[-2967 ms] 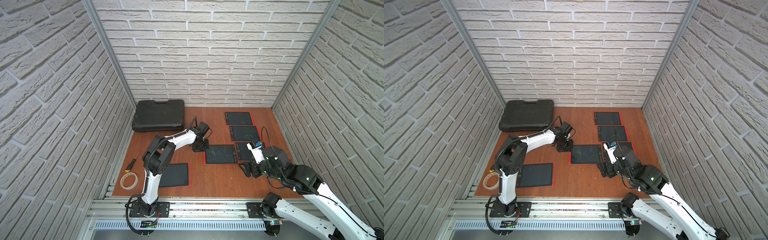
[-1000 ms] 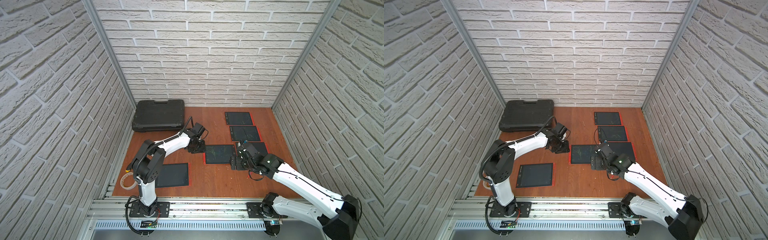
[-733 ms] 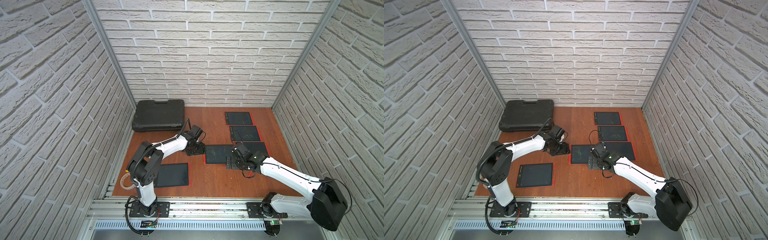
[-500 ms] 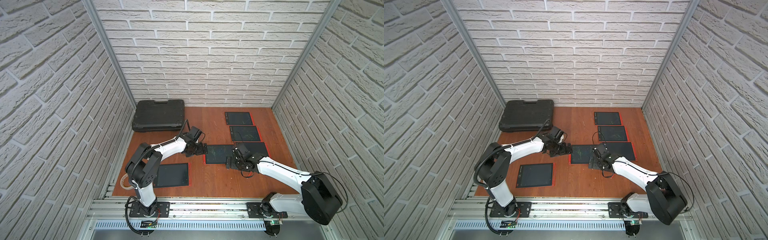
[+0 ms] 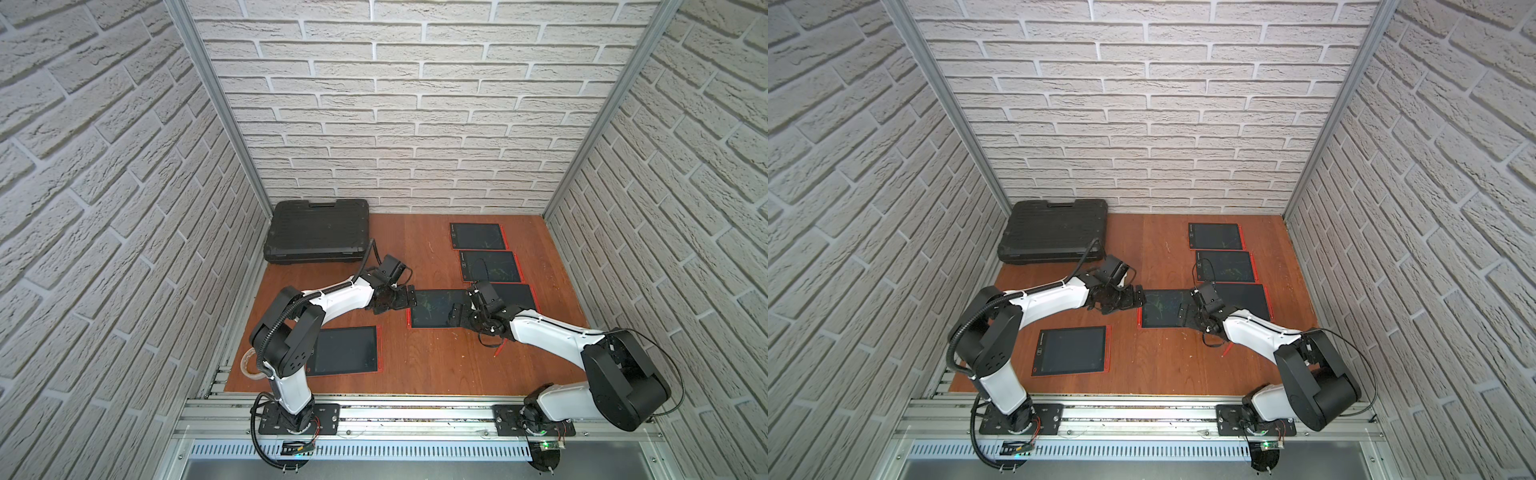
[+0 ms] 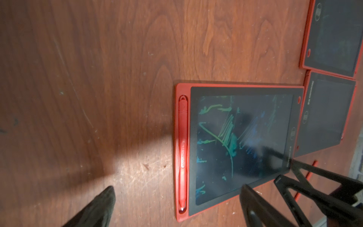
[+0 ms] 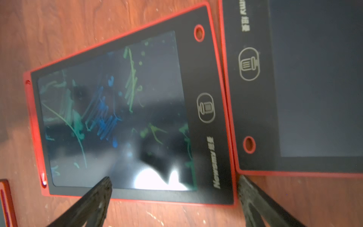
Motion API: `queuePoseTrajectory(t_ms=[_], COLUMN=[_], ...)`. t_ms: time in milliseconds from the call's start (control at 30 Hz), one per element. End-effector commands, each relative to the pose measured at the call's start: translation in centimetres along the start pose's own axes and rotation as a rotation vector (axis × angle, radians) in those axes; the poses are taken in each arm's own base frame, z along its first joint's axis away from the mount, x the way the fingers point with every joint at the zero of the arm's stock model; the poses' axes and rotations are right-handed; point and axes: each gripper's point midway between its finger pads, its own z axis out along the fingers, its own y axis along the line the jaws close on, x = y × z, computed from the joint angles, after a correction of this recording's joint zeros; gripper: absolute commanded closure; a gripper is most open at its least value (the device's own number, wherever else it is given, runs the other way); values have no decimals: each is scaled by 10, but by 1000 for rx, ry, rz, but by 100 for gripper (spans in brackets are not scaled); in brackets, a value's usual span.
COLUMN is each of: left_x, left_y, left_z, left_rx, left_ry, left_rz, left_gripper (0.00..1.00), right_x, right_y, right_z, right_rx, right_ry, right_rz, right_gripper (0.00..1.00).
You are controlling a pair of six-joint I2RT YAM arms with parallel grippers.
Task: Place the stylus back onto the writing tablet
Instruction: Adjust the stylus on the writing tablet, then move the writing tablet to the center of the board.
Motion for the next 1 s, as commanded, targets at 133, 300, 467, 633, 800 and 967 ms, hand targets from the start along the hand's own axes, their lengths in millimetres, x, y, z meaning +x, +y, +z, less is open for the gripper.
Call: queuePoseTrajectory(t_ms=[133, 300, 467, 633, 800, 967], left_x=[-7, -8, -5, -12, -17, -15], left_y=[9, 16, 17, 16, 22, 23], left_z=[-7, -3, -1, -5, -5, -9], left_rx=[-75, -101, -83, -21, -15, -14], left_ry=[-38, -42, -50, -77, -86, -89], left_rz=[-58, -85, -77, -51, -36, -21], left_gripper=[2, 2, 2, 2, 2, 2], right_x=[15, 14, 10, 7, 2, 6], right_y=[3, 13, 24, 41, 30, 33], right_z=[11, 8, 4, 0, -9, -34], right_rx=[-49, -85, -129, -169, -95, -133], right_ry=[63, 77, 85, 119, 88, 68], right_rz=[-1, -9, -43, -79, -98, -131], right_gripper=[0, 2, 4, 6, 6, 7])
